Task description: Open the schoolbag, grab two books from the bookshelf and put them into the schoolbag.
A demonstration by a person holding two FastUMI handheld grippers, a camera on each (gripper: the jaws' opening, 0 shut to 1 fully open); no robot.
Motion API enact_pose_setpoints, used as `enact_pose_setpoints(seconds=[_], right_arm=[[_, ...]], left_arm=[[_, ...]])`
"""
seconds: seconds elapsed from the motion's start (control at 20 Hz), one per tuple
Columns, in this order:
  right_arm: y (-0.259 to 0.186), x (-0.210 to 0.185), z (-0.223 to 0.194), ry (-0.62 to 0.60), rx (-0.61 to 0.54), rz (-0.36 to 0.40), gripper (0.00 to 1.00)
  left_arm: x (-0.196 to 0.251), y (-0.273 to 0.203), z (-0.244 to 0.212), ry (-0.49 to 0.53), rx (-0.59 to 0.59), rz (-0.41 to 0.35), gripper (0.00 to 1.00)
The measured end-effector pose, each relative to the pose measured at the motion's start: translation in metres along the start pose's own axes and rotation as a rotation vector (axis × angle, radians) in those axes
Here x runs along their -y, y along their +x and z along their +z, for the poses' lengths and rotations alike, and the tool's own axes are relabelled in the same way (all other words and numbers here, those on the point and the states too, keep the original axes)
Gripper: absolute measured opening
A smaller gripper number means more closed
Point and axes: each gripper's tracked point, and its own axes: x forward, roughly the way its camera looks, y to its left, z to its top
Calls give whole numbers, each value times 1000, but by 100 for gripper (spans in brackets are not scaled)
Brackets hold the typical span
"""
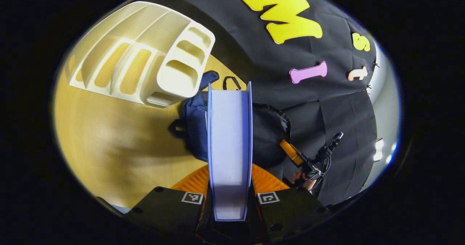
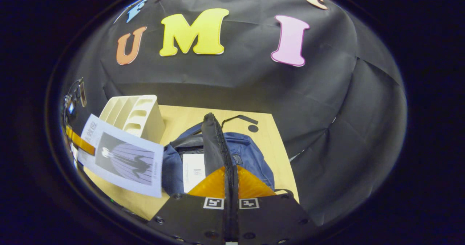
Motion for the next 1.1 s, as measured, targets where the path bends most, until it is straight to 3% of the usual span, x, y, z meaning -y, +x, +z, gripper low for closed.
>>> enact_pose_setpoints(seconds=[0.1,0.15,0.3,0.75,1.1], right_arm=[[-1,-1,1,4,-4,4,0],[-2,-1,3,5,-3,4,3],[-6,2,9,2,7,2,0],[-5,16,27,56,12,-11,1],[-5,16,45,24,32,-16,0]], left_arm=[[-4,28,-3,-1,3,5,45],[-8,41,-2,11,6,19,40],[-14,74,0,29,21,40,40],[1,162,13,-39,3,-24,40],[18,222,20,-45,-5,-81,40]])
